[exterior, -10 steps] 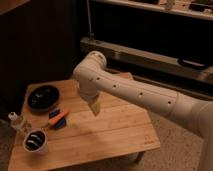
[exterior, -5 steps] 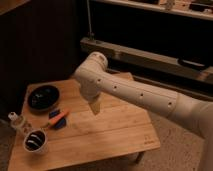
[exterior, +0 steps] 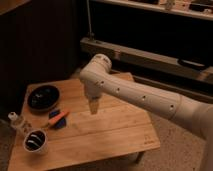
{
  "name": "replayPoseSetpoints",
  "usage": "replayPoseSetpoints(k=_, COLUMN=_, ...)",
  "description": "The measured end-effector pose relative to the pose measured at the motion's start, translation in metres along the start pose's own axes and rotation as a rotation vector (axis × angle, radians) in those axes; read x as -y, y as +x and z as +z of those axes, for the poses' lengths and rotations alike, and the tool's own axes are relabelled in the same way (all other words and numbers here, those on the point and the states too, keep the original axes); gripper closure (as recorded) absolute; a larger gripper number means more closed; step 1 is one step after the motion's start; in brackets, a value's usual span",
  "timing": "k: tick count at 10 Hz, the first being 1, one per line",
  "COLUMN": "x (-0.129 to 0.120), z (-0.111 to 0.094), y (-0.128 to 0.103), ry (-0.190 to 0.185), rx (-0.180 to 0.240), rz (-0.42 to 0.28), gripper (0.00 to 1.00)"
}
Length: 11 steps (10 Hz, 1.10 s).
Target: Pick up the ceramic bowl
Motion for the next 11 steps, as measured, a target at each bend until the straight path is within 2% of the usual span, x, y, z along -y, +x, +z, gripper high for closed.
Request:
replayPoseSetpoints(k=4, x=-0.001, z=0.000, y=-0.001, ry=0.001, rx=0.002, rz=0.005, gripper=0.20)
replayPoseSetpoints(k=5, x=-0.002, z=0.002, y=-0.002, ry=0.009, rx=0.002, rz=0.016, gripper=0.20)
replayPoseSetpoints(k=6, x=-0.005, z=0.006, y=-0.004, ry=0.034, rx=-0.001, rz=0.046, gripper=0.20)
replayPoseSetpoints(k=7, x=-0.006, z=0.017, y=-0.005, ry=0.099, rx=-0.019, rz=0.131, gripper=0.20)
replayPoseSetpoints(k=8, x=-0.002, z=0.025, y=-0.008, ry=0.163, rx=-0.023, rz=0.253, gripper=0.20)
replayPoseSetpoints(k=11, x=0.010, z=0.044, y=-0.013, ry=0.327, rx=-0.025, rz=0.614, gripper=0.20)
